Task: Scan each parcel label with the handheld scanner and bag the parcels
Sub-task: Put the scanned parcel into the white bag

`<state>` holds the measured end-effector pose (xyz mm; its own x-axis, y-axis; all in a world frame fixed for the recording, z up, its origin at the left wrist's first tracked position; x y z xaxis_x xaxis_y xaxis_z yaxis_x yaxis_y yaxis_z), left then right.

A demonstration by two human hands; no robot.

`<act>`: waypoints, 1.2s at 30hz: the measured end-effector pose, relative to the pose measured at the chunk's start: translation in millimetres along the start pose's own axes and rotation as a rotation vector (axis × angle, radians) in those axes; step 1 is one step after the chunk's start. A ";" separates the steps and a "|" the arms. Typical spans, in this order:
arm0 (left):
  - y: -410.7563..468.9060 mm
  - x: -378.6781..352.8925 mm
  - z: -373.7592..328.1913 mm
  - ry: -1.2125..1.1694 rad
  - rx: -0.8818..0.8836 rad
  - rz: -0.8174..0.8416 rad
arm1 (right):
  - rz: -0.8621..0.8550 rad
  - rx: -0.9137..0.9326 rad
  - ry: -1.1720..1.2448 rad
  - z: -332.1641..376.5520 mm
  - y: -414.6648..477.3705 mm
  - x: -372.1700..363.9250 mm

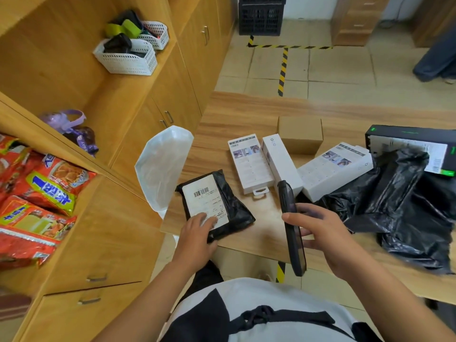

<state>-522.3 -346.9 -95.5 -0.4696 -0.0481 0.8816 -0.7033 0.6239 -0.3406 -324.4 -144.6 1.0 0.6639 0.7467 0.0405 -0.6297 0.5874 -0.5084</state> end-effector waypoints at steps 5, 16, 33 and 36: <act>19.6 43.3 4.3 -0.243 0.008 -0.045 | 0.005 -0.023 0.018 -7.7 6.4 -4.8; 87.9 60.6 -37.6 0.804 -0.591 0.229 | -0.101 -0.038 0.077 -1.5 0.9 -13.1; 114.4 31.6 -27.6 1.058 -0.783 0.339 | -0.229 -0.041 0.169 -9.1 -4.5 -17.3; 112.9 33.1 -26.2 1.030 -0.787 0.306 | -0.213 -0.047 0.166 -7.6 -0.9 -19.6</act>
<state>-603.3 -257.7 -96.2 0.3087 0.5642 0.7658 0.0151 0.8021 -0.5970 -333.8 -162.1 -5.8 0.8390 0.5440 0.0110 -0.4518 0.7078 -0.5430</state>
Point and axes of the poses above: each hand's wrist, its own y-axis towards the middle knuckle, its own x-axis out of the back of the hand, z = x × y, the point moved 8 cm from there along y, towards the middle knuckle, and after that the axes turned 7 degrees about x, right-handed, at the moved point
